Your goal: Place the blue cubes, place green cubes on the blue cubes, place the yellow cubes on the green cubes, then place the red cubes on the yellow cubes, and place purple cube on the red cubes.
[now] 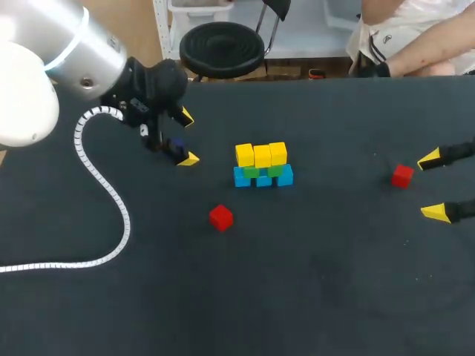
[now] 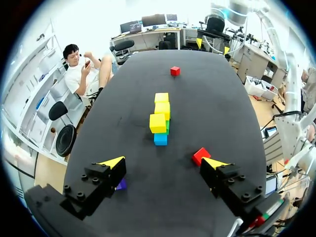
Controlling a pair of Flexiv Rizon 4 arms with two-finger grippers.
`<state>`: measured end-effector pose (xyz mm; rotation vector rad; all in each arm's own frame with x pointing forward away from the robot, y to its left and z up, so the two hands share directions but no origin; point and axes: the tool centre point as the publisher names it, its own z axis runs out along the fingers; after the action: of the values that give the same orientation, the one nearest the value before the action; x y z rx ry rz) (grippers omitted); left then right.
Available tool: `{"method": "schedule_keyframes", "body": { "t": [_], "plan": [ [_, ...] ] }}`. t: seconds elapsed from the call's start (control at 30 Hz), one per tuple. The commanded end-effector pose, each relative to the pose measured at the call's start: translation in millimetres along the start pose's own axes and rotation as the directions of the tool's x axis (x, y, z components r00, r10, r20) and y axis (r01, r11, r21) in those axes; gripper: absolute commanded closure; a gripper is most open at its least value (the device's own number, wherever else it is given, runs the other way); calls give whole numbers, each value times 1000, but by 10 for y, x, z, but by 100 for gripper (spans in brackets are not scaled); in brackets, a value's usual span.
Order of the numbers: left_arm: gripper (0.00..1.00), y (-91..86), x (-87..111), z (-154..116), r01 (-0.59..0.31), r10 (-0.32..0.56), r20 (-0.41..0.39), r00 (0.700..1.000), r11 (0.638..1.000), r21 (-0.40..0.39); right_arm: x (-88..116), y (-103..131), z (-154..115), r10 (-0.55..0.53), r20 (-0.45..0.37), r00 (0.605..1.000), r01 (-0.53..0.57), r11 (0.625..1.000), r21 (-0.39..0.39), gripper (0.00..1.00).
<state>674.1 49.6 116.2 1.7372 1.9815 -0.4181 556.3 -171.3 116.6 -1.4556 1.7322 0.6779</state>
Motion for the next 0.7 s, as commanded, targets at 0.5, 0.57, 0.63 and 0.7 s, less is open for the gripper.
{"method": "schedule_keyframes", "body": {
  "t": [0.5,0.57,0.63,0.7],
  "plan": [
    [0,0,-4,-4,1,-1,-4,1000,1000,-1,346,-137,-397,149,41,988,-152,983,105,0],
    [0,0,-4,-4,1,-1,-4,1000,1000,-1,392,-144,-507,154,68,986,-161,980,116,0],
    [0,0,-4,-4,1,-1,-4,1000,1000,-1,425,-141,-583,146,64,987,-153,981,120,0],
    [0,0,-4,-4,1,-1,-4,1000,1000,-1,473,-159,-635,118,78,990,-125,988,86,0]
  ]
}}
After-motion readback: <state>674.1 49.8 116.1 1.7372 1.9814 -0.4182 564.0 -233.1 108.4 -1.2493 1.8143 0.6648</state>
